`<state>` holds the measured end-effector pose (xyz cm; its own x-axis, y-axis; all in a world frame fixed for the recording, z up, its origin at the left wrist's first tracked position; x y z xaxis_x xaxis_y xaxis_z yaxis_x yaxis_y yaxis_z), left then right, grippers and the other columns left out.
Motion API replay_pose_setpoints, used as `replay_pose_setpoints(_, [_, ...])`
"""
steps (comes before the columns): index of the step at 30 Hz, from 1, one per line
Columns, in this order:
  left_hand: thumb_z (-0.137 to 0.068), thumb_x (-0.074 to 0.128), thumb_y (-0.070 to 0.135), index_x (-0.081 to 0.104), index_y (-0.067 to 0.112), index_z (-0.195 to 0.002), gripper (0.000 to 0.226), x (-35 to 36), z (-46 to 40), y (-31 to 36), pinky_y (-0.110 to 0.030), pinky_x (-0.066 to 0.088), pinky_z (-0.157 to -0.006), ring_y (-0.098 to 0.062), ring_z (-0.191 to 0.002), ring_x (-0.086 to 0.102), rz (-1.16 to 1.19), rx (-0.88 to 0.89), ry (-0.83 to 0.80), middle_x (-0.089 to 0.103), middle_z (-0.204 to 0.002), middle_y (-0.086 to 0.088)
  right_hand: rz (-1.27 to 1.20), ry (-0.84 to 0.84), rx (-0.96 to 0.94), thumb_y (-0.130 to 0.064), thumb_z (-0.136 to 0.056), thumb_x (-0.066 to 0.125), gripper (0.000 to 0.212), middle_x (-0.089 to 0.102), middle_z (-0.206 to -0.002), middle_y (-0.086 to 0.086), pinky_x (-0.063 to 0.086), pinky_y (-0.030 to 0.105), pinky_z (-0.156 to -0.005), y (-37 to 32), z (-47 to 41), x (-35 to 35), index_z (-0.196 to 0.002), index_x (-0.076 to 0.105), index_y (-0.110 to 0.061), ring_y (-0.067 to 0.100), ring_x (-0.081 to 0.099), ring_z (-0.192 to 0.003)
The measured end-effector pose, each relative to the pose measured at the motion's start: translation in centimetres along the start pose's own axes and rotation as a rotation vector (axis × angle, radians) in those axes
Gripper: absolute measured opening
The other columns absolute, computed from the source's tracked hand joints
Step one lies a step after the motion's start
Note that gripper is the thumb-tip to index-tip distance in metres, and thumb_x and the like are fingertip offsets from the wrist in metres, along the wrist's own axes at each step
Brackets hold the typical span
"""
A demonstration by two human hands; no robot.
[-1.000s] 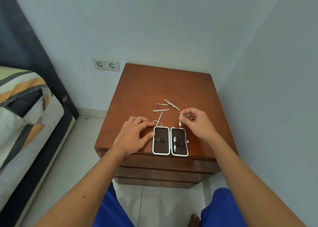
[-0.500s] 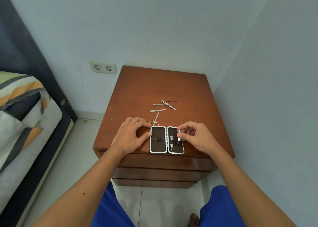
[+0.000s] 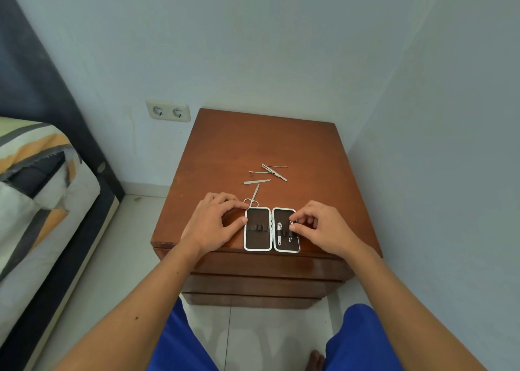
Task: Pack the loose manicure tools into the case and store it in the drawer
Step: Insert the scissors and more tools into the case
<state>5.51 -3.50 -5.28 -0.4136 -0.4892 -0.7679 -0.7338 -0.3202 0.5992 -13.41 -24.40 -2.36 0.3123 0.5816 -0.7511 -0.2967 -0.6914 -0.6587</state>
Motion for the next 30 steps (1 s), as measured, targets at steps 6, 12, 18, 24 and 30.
replay_pose_setpoints(6, [-0.097, 0.064, 0.052, 0.069, 0.044, -0.125, 0.030, 0.0, 0.1, 0.0, -0.030, 0.036, -0.108, -0.006, -0.121, 0.043, -0.011, -0.001, -0.005, 0.056, -0.125, 0.028, 0.011, -0.034, -0.009, -0.039, -0.074, 0.093, 0.041, 0.062, -0.099, -0.013, 0.043, 0.013, -0.075, -0.4, 1.4, 0.4, -0.111, 0.078, -0.032, 0.005, 0.056, -0.083])
replay_pose_setpoints(12, [-0.097, 0.064, 0.052, 0.069, 0.044, -0.125, 0.030, 0.0, 0.0, 0.2, -0.032, 0.035, -0.109, -0.007, -0.122, 0.042, -0.018, 0.003, -0.011, 0.056, -0.126, 0.027, 0.015, -0.067, -0.005, -0.038, -0.073, 0.093, 0.042, 0.059, -0.102, -0.013, 0.046, 0.016, -0.075, -0.8, 1.8, 0.5, -0.112, 0.077, -0.032, 0.007, 0.056, -0.084])
replay_pose_setpoints(18, [-0.098, 0.062, 0.054, 0.067, 0.044, -0.127, 0.031, -0.2, 0.0, 0.2, -0.033, 0.035, -0.110, -0.006, -0.124, 0.041, -0.025, -0.010, -0.021, 0.056, -0.131, 0.025, 0.023, -0.101, 0.013, -0.039, -0.074, 0.093, 0.042, 0.059, -0.104, -0.014, 0.047, 0.015, -0.077, -0.8, 1.6, 0.5, -0.112, 0.076, -0.035, 0.006, 0.057, -0.086])
replay_pose_setpoints(24, [-0.098, 0.061, 0.055, 0.067, 0.043, -0.128, 0.033, -0.2, 0.0, 0.3, -0.030, 0.034, -0.110, -0.005, -0.124, 0.041, -0.040, -0.007, -0.027, 0.056, -0.131, 0.025, -0.071, 0.055, 0.013, -0.026, -0.085, 0.086, 0.023, 0.068, -0.093, -0.006, 0.048, 0.015, -0.073, -2.7, -1.4, 0.0, -0.107, 0.081, -0.026, 0.006, 0.060, -0.077])
replay_pose_setpoints(30, [-0.097, 0.063, 0.054, 0.068, 0.044, -0.126, 0.031, -0.3, 0.0, 0.3, -0.027, 0.034, -0.106, -0.004, -0.121, 0.042, -0.021, -0.002, -0.007, 0.056, -0.126, 0.028, -0.002, 0.073, 0.083, -0.028, -0.091, 0.078, 0.009, 0.071, -0.090, -0.010, 0.045, 0.025, -0.079, -5.1, -7.2, 1.7, -0.099, 0.082, -0.028, 0.008, 0.061, -0.081])
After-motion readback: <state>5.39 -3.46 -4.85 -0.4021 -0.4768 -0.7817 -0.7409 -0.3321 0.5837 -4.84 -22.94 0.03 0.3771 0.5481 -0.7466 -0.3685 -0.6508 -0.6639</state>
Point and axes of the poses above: each hand's wrist, its own z-axis away from the middle knuckle, its own x-axis out of the palm, y = z × x, the point moved 5 cm from there along -z, towards the middle knuckle
